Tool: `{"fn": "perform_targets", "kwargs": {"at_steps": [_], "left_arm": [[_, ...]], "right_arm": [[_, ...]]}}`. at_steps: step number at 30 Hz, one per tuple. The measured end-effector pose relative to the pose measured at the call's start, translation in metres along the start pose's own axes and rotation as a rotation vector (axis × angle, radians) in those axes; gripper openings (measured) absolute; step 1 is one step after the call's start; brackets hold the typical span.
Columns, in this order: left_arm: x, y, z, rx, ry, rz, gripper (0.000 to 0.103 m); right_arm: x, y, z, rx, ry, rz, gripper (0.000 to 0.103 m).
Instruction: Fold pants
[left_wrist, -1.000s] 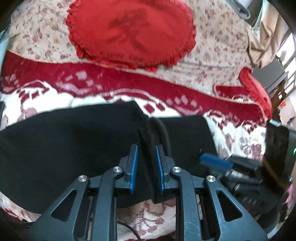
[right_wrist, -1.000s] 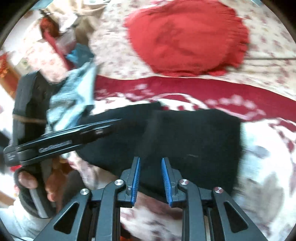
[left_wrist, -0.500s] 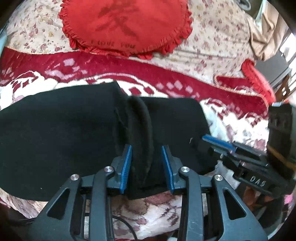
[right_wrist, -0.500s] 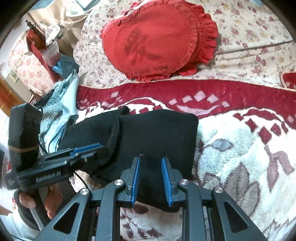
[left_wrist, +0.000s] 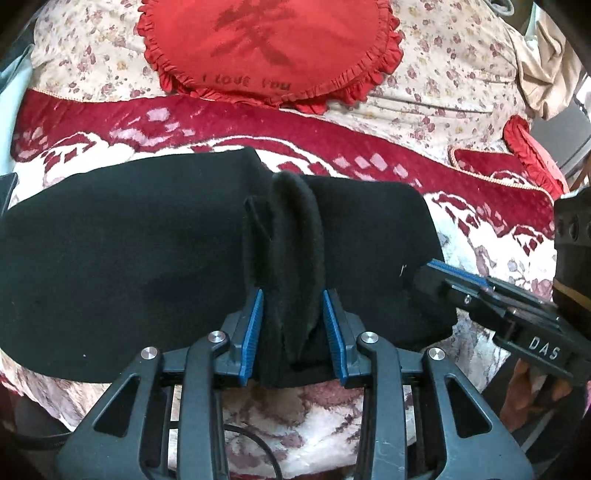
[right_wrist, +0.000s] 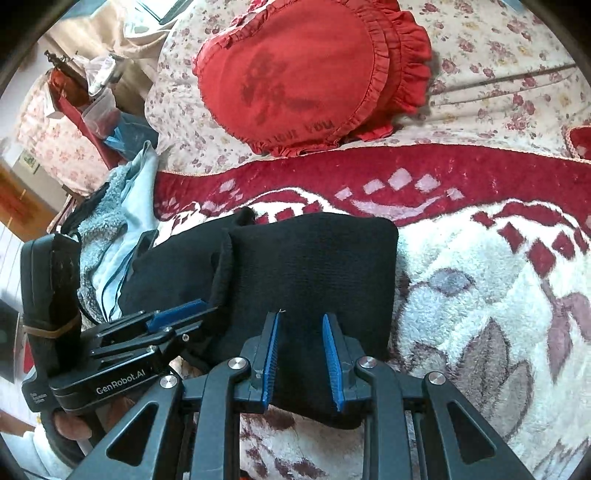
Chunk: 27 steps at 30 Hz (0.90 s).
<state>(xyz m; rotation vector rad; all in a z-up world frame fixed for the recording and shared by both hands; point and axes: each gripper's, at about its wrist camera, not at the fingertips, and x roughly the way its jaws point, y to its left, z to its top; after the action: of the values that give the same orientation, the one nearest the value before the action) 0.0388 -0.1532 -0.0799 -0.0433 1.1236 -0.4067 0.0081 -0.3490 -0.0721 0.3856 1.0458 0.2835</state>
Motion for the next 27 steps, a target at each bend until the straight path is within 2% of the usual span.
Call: {"fn": "perform_targets", "kwargs": {"at_steps": [5,8,12,19,23,27], "left_arm": [[0.002,-0.012,-0.001,0.032,-0.014,0.024,0.031],[0.003,-0.017,0.000,0.054,-0.030,0.040,0.015],[0.000,-0.016,0.002,0.058,-0.044,0.032,0.009],[-0.025,0.006,0.012,0.032,-0.110,0.012,0.008],[-0.026,0.025,0.003,-0.019,-0.069,-0.003,0.007],[-0.017,0.026,-0.005,-0.034,-0.049,-0.022,0.007]], "right_arm": [[0.000,0.000,0.000,0.002,0.000,-0.003,0.022],[-0.001,-0.001,0.001,0.007,0.000,-0.004,0.022],[-0.002,0.002,0.001,-0.003,0.002,-0.022,0.022],[-0.005,0.017,0.007,-0.028,-0.002,-0.039,0.022],[-0.001,0.027,0.010,-0.045,-0.003,-0.015,0.023],[0.018,0.025,0.009,-0.035,0.030,-0.009,0.023]]}}
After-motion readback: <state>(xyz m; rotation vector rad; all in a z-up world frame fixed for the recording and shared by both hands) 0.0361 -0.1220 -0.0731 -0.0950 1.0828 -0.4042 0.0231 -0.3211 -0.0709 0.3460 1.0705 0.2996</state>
